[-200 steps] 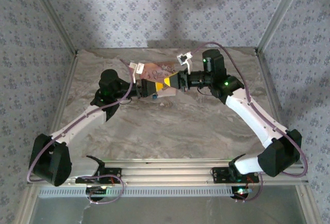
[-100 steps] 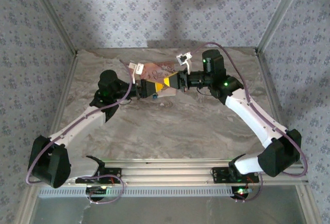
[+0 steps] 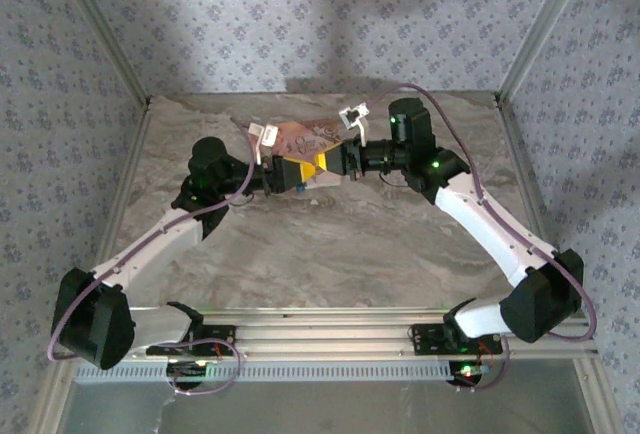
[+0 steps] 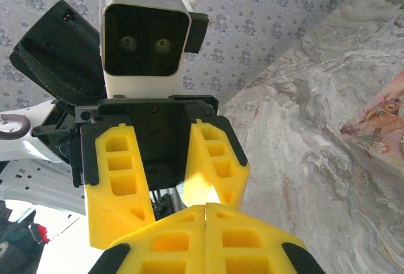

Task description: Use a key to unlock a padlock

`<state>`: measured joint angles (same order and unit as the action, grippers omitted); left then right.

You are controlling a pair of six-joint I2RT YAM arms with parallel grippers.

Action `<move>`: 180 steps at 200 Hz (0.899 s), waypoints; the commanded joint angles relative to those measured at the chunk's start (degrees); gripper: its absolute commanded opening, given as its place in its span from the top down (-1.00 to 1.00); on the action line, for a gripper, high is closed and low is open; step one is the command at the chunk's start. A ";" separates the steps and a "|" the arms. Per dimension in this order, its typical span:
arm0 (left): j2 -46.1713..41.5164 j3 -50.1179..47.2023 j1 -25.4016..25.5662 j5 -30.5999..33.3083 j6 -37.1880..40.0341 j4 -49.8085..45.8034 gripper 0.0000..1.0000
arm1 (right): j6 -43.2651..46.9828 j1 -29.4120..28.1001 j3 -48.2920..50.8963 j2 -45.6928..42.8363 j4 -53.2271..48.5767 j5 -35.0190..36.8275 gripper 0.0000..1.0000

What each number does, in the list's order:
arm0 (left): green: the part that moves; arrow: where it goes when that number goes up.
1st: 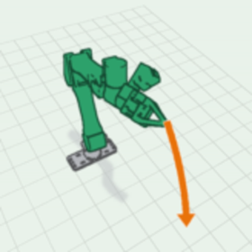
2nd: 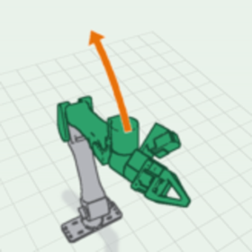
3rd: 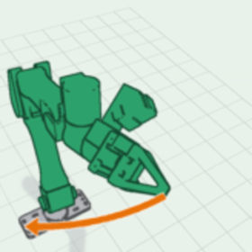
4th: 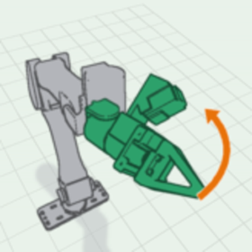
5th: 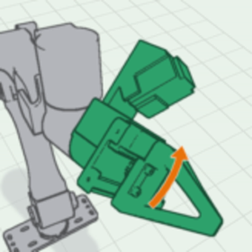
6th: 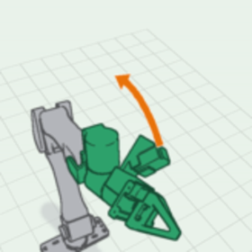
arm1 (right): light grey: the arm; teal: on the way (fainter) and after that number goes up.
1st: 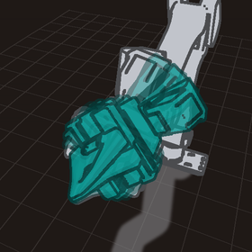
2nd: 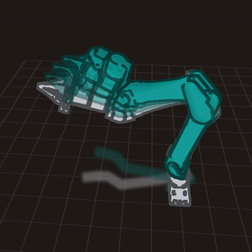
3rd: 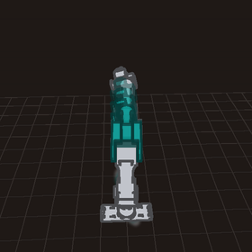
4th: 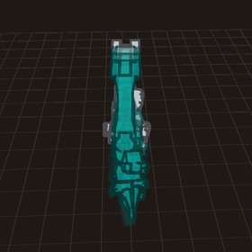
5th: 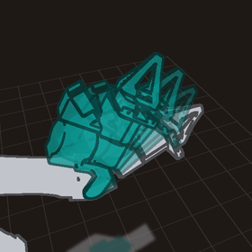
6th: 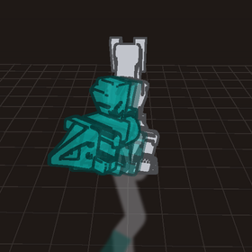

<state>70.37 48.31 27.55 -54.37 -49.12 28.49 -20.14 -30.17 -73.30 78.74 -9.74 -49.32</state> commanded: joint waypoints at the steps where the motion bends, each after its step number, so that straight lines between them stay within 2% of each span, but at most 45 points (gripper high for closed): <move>1: -1.61 -0.68 0.43 0.67 1.83 -0.53 0.22 | -0.51 -0.39 0.00 -0.06 1.12 -0.61 1.00; 37: -1.30 -0.60 0.48 0.33 1.56 -0.02 0.29 | -0.51 -0.44 0.21 -0.02 1.23 -0.56 1.00; 52: -1.11 -0.42 0.48 0.01 1.48 0.03 0.40 | -0.51 -0.40 0.28 0.06 1.36 -0.34 1.00; 90: -1.06 -0.35 0.48 -0.80 1.36 1.15 1.00 | -0.82 -0.38 0.42 0.42 1.97 -0.46 1.00; 128: -3.35 0.00 0.22 0.33 5.45 -2.80 1.00 | -1.52 -0.33 0.53 0.74 1.76 1.18 0.99; 158: -5.43 -1.58 -1.36 3.43 6.91 -7.41 1.00 | -3.32 0.44 0.53 0.60 0.18 5.84 0.15; 169: -6.13 -2.06 -1.99 4.61 8.26 -10.67 1.00 | -3.88 0.86 0.52 0.50 -0.62 7.50 -0.08; 180: -6.92 -2.38 -2.36 6.28 10.22 -14.65 1.00 | -4.15 1.08 0.40 0.46 -2.38 10.63 -0.19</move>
<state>65.73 46.68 26.35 -51.44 -43.55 21.67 -23.09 -29.78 -72.88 78.91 -9.23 -44.95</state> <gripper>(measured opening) 0.054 0.551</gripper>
